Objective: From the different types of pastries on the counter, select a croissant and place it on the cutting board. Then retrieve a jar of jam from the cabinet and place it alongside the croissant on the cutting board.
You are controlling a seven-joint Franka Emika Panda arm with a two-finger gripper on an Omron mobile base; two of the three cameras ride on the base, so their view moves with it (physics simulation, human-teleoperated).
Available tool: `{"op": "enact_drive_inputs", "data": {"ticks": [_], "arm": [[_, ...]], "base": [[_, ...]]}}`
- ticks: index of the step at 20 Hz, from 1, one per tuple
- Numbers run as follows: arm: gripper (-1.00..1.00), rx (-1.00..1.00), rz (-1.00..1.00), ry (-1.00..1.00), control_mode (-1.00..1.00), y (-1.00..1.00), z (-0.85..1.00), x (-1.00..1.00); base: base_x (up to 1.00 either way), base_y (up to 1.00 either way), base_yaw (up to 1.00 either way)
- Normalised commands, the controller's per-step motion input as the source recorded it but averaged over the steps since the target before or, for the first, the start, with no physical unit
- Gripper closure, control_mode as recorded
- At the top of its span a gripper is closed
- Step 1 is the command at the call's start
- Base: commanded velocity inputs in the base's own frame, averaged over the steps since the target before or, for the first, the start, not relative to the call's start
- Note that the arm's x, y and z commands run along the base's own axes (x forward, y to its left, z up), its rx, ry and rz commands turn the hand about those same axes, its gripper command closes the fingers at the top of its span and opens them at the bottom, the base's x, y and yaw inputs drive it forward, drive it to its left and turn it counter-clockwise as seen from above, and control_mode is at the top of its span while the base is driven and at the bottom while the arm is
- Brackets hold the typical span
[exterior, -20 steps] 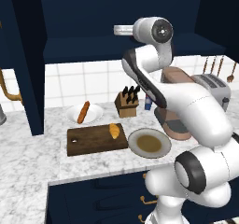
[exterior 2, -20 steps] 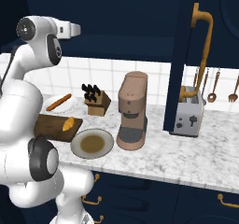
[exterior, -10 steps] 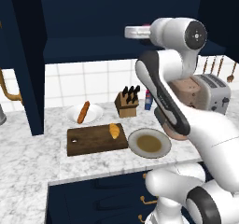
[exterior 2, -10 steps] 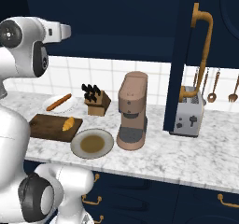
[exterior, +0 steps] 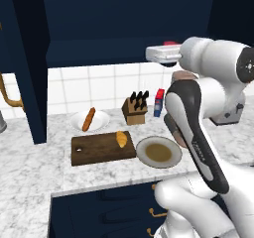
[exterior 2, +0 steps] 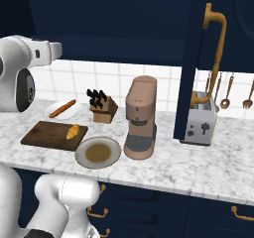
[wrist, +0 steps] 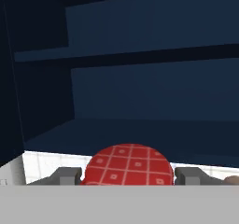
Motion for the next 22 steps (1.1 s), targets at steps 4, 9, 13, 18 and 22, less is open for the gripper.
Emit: {"op": "enact_drive_inputs", "data": {"ticks": [4,9,13,18,22], "arm": [[1.0,0.0,0.0,0.12,-1.0,0.0,-0.57,-0.94],[1.0,-0.01,0.0,0.04,-1.0,0.04,-0.67,-0.55],[1.0,0.0,-0.06,0.0,-1.0,0.2,-0.74,0.0],[1.0,0.0,-0.27,-0.09,-1.0,0.32,-0.8,0.12],[1.0,0.0,-0.33,-0.15,-1.0,0.26,-0.98,0.14]], "base": [[0.0,0.0,0.0],[0.0,0.0,0.0],[0.0,0.0,0.0],[0.0,0.0,0.0],[0.0,0.0,0.0]]}}
